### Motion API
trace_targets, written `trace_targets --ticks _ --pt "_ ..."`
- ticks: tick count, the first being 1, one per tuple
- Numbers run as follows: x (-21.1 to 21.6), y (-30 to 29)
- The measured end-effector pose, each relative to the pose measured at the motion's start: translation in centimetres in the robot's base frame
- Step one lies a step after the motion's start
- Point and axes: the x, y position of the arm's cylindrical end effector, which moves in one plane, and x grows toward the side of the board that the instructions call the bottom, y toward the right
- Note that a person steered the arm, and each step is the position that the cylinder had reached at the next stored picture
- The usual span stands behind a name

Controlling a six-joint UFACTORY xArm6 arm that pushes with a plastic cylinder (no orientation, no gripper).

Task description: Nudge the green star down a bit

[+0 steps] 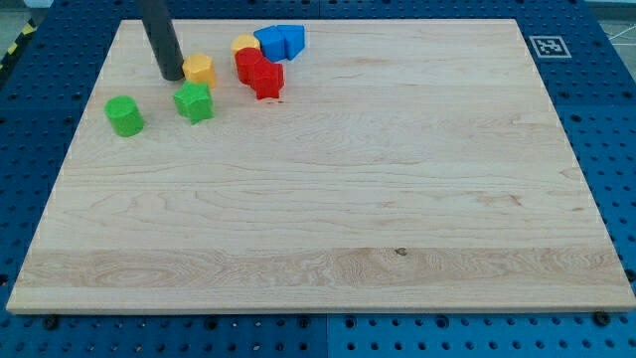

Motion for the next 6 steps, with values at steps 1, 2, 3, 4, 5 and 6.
trace_targets --ticks 1,2,3,4,5,6 --pt "0.0 2.3" --pt "0.0 4.8" --pt "0.0 5.0" --pt "2.0 2.9" --pt "3.4 -0.2" --pt "4.3 -2.2"
